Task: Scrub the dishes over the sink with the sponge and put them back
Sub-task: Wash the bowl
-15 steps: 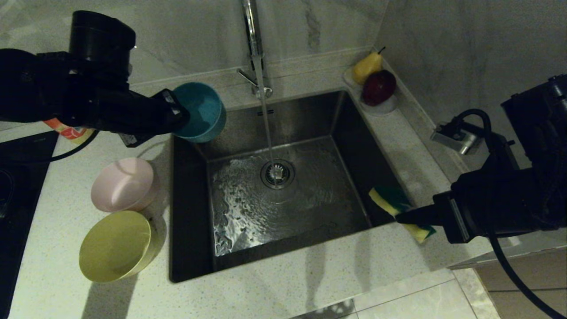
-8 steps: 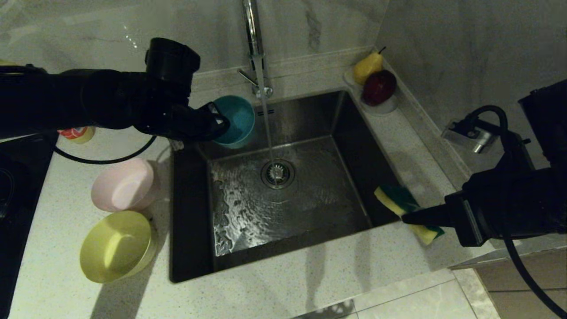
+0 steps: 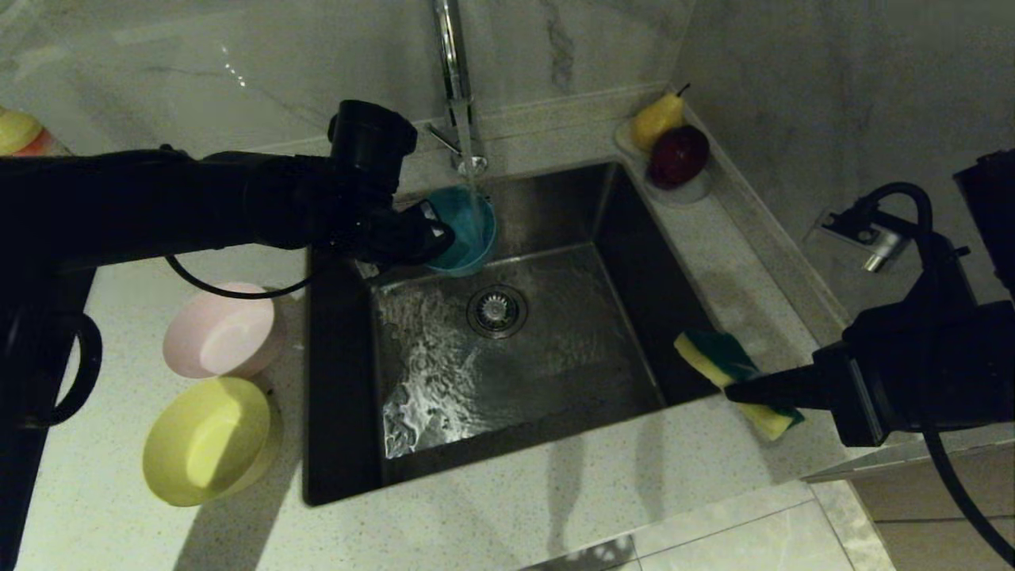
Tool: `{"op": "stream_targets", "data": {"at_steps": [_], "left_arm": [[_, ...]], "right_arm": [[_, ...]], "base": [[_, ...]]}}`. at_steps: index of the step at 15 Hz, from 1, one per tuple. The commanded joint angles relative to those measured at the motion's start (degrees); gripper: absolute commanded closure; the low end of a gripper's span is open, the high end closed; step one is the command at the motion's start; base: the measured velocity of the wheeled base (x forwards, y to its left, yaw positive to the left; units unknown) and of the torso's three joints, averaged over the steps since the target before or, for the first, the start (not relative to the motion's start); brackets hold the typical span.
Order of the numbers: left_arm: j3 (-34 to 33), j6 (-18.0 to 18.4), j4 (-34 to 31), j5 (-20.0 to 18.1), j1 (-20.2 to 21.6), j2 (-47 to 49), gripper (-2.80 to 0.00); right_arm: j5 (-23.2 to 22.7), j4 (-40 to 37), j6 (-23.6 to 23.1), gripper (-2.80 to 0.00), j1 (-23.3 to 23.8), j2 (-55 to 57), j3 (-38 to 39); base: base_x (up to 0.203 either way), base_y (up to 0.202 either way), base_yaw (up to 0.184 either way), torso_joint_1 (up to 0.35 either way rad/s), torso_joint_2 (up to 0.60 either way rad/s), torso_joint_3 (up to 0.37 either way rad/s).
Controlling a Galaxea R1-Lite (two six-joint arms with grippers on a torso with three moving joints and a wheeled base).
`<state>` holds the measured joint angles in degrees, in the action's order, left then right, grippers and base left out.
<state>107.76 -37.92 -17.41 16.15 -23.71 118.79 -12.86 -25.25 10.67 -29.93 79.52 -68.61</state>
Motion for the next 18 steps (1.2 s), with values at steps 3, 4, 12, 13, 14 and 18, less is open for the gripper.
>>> {"op": "stream_targets", "data": {"at_steps": [3,4,12,13,14,18], "left_arm": [[0.1,-0.6,-0.2,0.0,-0.3,1.6,0.0],[0.1,-0.6,-0.2,0.0,-0.4,1.5,0.0],[-0.4,-0.7,-0.9,0.1,-3.1,1.0,0.0],[-0.5,-0.7,-1.3,0.2,-3.5,0.7,0.0],[-0.6,-0.9,-1.6,0.2,-3.5,0.3,0.0],[-0.8,-1.2,-1.9,0.3,-3.5,-0.1,0.0]], "right_arm": [[-0.2,-0.1,0.1,0.0,0.0,-0.2,-0.1],[-0.2,-0.1,0.1,0.0,0.0,-0.2,-0.1],[-0.5,-0.1,0.1,0.0,0.2,-0.9,-0.4],[-0.6,-0.1,0.1,0.0,0.2,-0.9,-0.4],[-0.8,-0.1,0.1,0.0,0.2,-0.9,-0.3],[-2.3,0.0,0.3,0.0,0.4,-0.6,0.2]], "base": [[0.0,0.0,0.0,0.0,0.0,0.0],[0.0,0.0,0.0,0.0,0.0,0.0],[0.0,0.0,0.0,0.0,0.0,0.0],[0.0,0.0,0.0,0.0,0.0,0.0],[0.0,0.0,0.0,0.0,0.0,0.0],[0.0,0.0,0.0,0.0,0.0,0.0]]}}
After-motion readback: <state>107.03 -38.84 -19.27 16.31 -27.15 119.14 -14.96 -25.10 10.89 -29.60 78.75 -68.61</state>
